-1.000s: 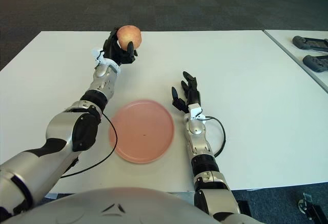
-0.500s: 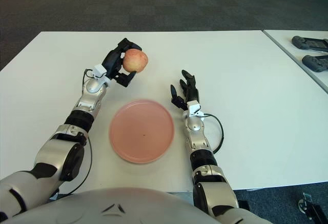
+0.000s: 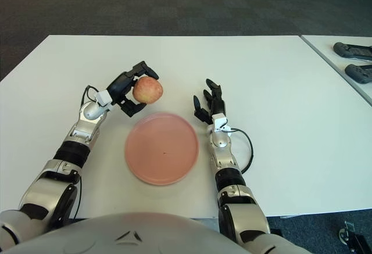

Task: Put the apple into the plate.

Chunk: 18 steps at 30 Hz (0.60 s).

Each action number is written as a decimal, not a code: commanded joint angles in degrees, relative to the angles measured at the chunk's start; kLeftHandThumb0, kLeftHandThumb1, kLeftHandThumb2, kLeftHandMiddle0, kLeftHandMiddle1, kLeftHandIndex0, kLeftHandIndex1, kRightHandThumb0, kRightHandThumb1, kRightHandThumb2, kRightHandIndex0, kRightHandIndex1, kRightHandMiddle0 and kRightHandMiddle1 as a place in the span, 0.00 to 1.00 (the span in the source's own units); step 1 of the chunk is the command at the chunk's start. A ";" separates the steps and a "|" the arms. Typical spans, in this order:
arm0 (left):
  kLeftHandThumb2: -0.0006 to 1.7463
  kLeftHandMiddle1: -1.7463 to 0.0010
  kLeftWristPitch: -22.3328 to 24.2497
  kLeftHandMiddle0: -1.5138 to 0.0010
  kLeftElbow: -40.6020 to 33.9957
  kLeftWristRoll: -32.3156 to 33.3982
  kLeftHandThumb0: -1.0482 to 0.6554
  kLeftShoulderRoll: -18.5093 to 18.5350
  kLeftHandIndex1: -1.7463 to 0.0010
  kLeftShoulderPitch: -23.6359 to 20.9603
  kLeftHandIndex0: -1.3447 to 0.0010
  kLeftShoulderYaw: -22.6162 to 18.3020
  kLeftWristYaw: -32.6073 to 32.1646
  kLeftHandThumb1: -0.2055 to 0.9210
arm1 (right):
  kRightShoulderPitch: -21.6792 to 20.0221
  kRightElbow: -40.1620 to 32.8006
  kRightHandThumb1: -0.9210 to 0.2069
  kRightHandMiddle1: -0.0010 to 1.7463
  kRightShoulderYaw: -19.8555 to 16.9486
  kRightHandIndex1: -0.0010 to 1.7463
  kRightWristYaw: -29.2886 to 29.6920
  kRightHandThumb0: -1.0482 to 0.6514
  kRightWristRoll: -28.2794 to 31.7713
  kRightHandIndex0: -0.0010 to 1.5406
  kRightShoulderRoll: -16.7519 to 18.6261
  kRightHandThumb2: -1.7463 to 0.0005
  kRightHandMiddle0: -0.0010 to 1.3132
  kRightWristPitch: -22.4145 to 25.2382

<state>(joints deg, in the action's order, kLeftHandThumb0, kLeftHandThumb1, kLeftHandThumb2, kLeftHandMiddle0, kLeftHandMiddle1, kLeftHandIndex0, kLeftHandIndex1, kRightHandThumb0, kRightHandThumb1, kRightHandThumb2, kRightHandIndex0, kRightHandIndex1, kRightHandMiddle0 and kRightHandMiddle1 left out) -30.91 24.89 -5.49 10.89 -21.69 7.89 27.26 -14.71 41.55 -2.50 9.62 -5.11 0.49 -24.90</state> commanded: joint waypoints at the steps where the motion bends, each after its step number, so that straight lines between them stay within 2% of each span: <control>1: 0.85 0.00 -1.17 0.19 -3.69 0.15 0.31 2.85 0.00 0.68 0.47 1.35 2.62 0.35 | 3.22 4.28 0.15 0.32 0.12 0.11 -0.64 0.37 0.59 0.20 0.78 0.57 0.00 3.22; 8: 0.84 0.00 -0.79 0.19 -7.94 -2.05 0.31 6.77 0.00 1.75 0.47 3.46 5.28 0.35 | 3.03 4.44 0.16 0.33 0.35 0.13 -0.50 0.38 0.29 0.20 0.83 0.55 0.00 3.18; 18: 0.83 0.00 1.05 0.20 -10.60 -2.08 0.31 8.33 0.00 2.46 0.48 4.36 5.39 0.36 | 3.02 4.43 0.15 0.32 0.55 0.14 -0.68 0.36 0.07 0.20 0.66 0.55 0.00 3.10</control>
<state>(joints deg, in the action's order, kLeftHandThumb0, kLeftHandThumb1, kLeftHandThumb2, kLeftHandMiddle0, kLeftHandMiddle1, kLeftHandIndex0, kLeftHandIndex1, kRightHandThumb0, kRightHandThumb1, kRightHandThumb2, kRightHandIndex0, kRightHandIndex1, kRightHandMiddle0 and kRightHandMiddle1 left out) -30.36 15.69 -7.59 18.61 -19.44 11.95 32.48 -15.00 42.12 -2.44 9.62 -5.16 0.60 -25.24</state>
